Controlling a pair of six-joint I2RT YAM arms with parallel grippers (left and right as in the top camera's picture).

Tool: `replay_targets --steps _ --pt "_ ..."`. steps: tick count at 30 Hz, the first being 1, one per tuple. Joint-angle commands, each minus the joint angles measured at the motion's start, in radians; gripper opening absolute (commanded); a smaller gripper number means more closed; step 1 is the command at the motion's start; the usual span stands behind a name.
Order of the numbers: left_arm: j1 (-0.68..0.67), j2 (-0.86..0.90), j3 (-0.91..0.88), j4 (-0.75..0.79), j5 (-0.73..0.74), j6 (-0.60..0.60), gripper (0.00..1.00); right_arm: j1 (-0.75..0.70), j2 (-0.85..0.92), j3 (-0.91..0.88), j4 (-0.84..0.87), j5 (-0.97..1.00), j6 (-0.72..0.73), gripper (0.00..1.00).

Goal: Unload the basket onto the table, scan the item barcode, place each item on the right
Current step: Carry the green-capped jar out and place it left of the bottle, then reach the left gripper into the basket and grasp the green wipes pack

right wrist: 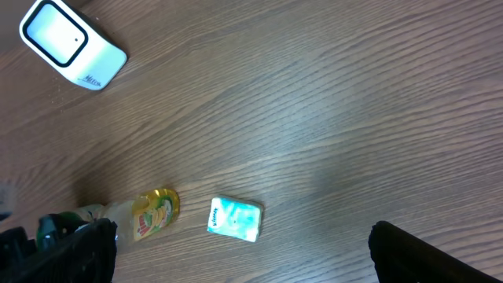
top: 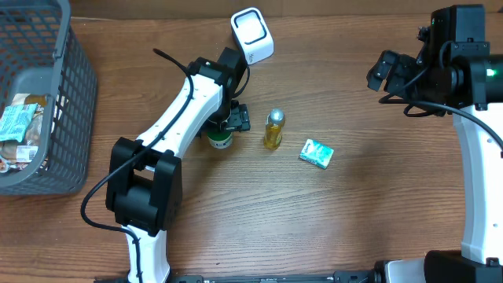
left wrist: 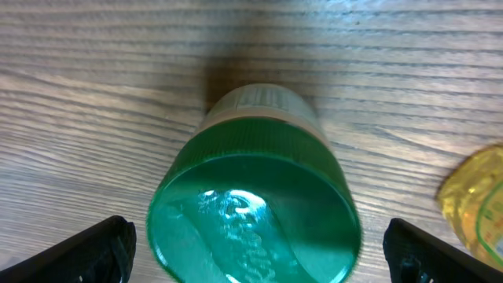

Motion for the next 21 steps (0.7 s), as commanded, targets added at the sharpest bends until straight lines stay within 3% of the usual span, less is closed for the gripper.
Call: replay_targets --steps 1,5,10,16,21 --pt "0.014 -0.013 0.155 -0.035 -0.003 0.100 1.00 -0.002 -0.007 -0.002 0.005 -0.002 0.007 1.00" --pt "0.055 -0.014 0.409 -0.169 -0.056 0.198 0.96 -0.002 -0.007 -0.002 0.005 -0.002 0.007 1.00" --pt "0.123 -0.015 0.768 -0.340 -0.143 0.428 0.98 -0.002 -0.007 -0.002 0.005 -0.002 0.007 1.00" --pt "0.227 -0.015 1.033 -0.455 -0.393 0.454 1.00 -0.002 -0.007 -0.002 0.005 -0.002 0.007 1.00" --pt "0.372 -0.022 1.104 -0.457 -0.403 0.457 1.00 -0.002 -0.007 -0.002 0.005 -0.002 0.007 1.00"
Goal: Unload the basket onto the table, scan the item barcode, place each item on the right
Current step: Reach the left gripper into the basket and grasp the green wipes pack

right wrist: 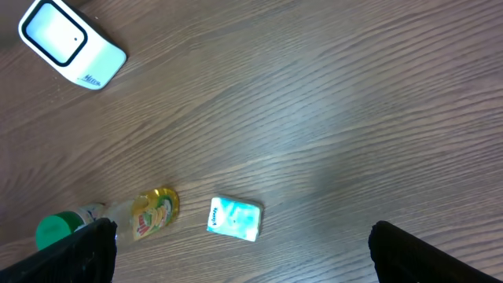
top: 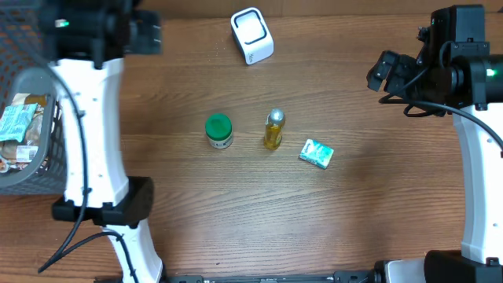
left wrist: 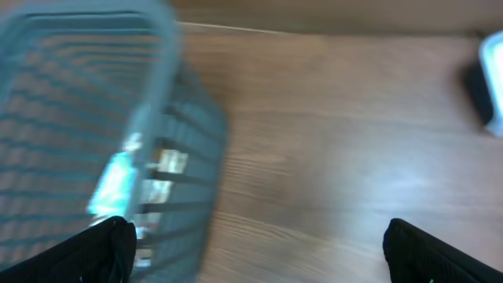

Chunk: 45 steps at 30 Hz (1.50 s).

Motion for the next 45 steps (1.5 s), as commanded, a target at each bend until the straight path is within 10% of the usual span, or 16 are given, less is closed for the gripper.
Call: replay_targets --steps 1,19,45 --pt "0.116 -0.019 0.039 0.006 -0.071 0.039 1.00 -0.002 -0.007 -0.001 0.005 -0.002 0.007 1.00" --pt "0.717 -0.005 -0.192 0.170 0.173 0.106 0.99 -0.002 -0.007 -0.001 0.012 -0.002 0.007 1.00" --pt "0.748 0.011 -1.003 0.821 0.290 0.533 1.00 -0.002 -0.007 -0.001 0.012 -0.002 0.007 1.00"
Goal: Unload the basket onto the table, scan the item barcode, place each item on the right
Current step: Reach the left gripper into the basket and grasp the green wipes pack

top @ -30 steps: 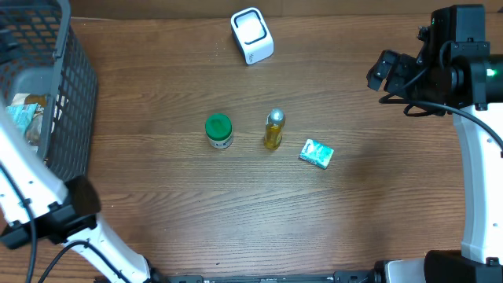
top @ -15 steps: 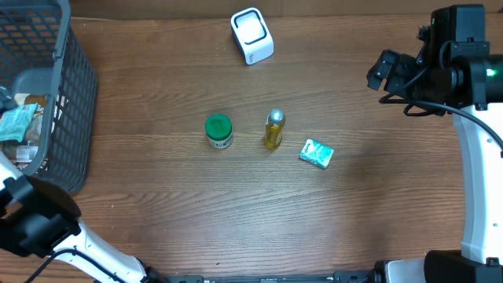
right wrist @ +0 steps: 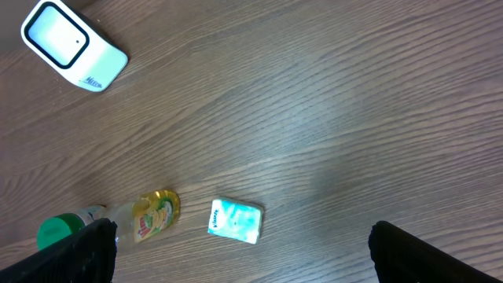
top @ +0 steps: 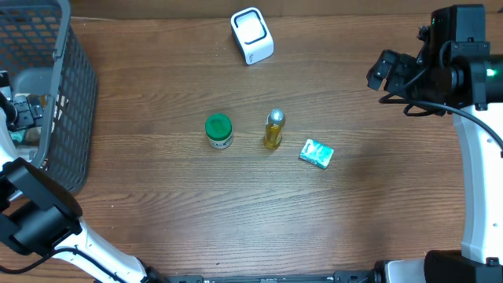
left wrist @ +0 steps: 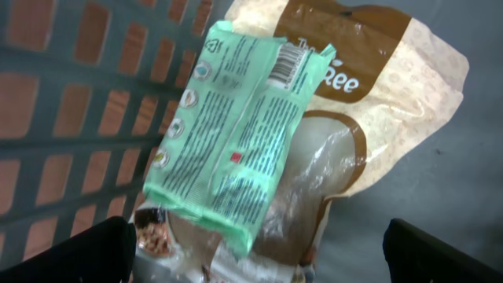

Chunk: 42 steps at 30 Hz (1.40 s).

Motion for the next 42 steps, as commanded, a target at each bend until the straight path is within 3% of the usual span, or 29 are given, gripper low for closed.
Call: replay_targets --steps 1,15,17,18,20,21,24,26,28,32,36,42 --pt "-0.007 0.023 -0.024 0.032 0.044 0.080 1.00 -0.002 -0.007 -0.001 0.005 -0.002 0.008 1.00" --pt "-0.005 0.184 -0.024 0.026 0.085 0.134 0.99 -0.002 -0.007 -0.001 0.006 -0.002 0.008 1.00" --pt "-0.005 0.197 -0.024 0.008 0.082 0.134 0.80 -0.002 -0.007 -0.001 0.008 -0.002 0.008 1.00" --pt "-0.005 0.201 -0.024 -0.001 0.082 0.134 0.61 -0.002 -0.007 -0.001 0.009 -0.002 0.008 1.00" --pt "-0.005 0.206 -0.024 -0.009 0.082 0.134 0.34 -0.002 -0.007 -0.001 0.010 -0.002 0.008 1.00" --pt "-0.005 0.206 -0.024 -0.013 0.083 0.133 0.27 -0.002 -0.007 -0.001 0.010 -0.002 0.008 1.00" --pt "-0.005 0.206 -0.024 -0.016 0.083 0.127 0.25 -0.002 -0.007 -0.001 0.009 -0.002 0.008 1.00" --pt "-0.006 0.206 -0.024 -0.019 0.083 0.127 0.28 -0.002 -0.007 -0.001 0.009 -0.002 0.008 1.00" --pt "-0.007 0.205 -0.024 -0.018 0.083 0.127 0.58 -0.002 -0.007 -0.001 0.010 -0.002 0.008 1.00" --pt "-0.007 0.205 -0.021 -0.011 0.083 0.127 0.80 -0.002 -0.007 -0.001 0.013 -0.002 0.008 1.00" --pt "-0.008 0.189 0.018 -0.018 0.083 0.085 0.94 -0.002 -0.007 -0.001 0.020 -0.002 0.008 1.00" --pt "-0.014 0.167 0.143 -0.092 0.073 0.059 1.00 -0.002 -0.007 -0.001 0.026 -0.002 0.008 1.00"
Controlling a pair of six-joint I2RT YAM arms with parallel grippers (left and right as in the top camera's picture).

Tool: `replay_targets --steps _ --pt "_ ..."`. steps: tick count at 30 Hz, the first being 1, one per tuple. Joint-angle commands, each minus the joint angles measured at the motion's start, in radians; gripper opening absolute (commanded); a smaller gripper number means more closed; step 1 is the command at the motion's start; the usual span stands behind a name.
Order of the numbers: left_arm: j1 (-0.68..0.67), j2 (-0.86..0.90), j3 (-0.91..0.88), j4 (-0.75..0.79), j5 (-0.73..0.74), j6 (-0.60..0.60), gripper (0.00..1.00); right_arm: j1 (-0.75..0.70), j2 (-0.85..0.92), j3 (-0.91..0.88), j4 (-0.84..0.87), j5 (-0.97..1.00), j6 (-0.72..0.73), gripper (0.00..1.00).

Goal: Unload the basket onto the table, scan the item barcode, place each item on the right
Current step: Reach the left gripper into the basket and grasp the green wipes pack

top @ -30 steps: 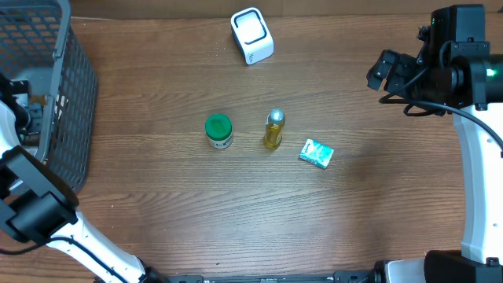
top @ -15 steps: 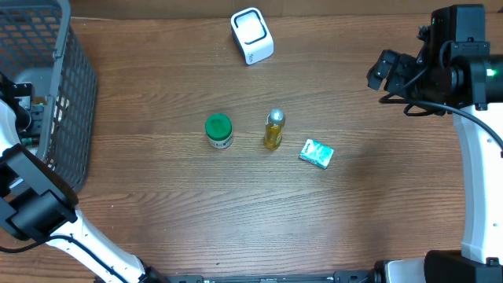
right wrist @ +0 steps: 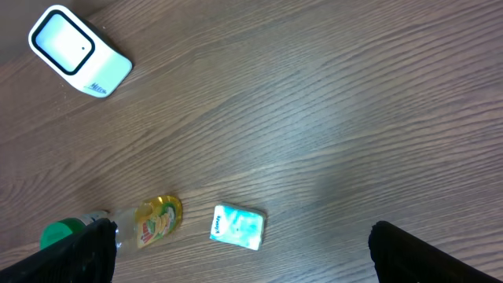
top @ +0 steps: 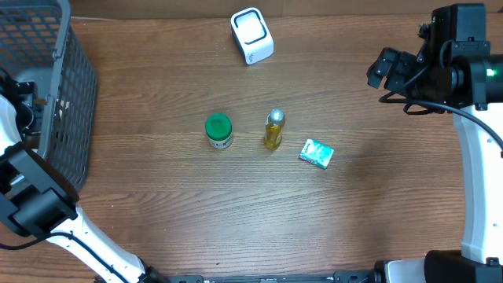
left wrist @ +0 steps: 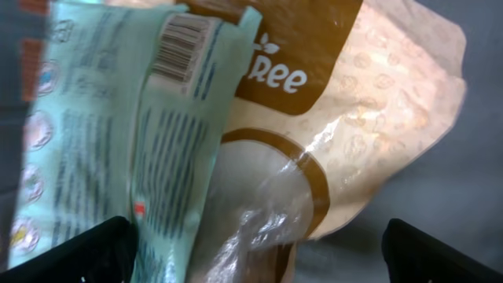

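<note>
My left gripper (left wrist: 253,253) is open inside the grey basket (top: 75,94), low over a pale green packet (left wrist: 118,134) with a barcode near its top edge. The packet lies on a cream and brown pouch (left wrist: 361,102). Both fingertips sit at the lower corners of the left wrist view, touching nothing. The white scanner (top: 251,34) stands at the table's far edge. My right gripper (top: 385,71) hovers open, high at the right, holding nothing.
A green-lidded jar (top: 218,130), a yellow bottle (top: 273,130) and a teal packet (top: 317,153) stand mid-table. The basket's walls close in my left gripper at the far left. My right arm's base (top: 479,196) fills the right edge.
My left gripper has dropped closer to the green packet and the pouch in the basket, which now fill its view. The right wrist view has shifted slightly.
My left gripper first stood open around the green-lidded jar mid-table. Then the arm was over by the basket, the jar left standing. Later the gripper hung open above the green packet in the basket, and now it is lower over it.
</note>
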Motion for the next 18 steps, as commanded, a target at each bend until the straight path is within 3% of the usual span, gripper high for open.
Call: replay_targets --steps 1,7,18 --pt "-0.002 0.012 0.073 -0.017 0.001 -0.030 1.00 -0.002 -0.007 -0.001 0.007 -0.002 0.007 1.00" --pt "-0.002 0.013 0.089 -0.008 -0.097 -0.030 1.00 -0.002 -0.007 -0.001 0.006 -0.002 0.007 1.00" --pt "0.039 0.037 0.074 0.050 -0.059 -0.014 1.00 -0.002 -0.007 -0.001 0.005 -0.002 0.007 1.00"
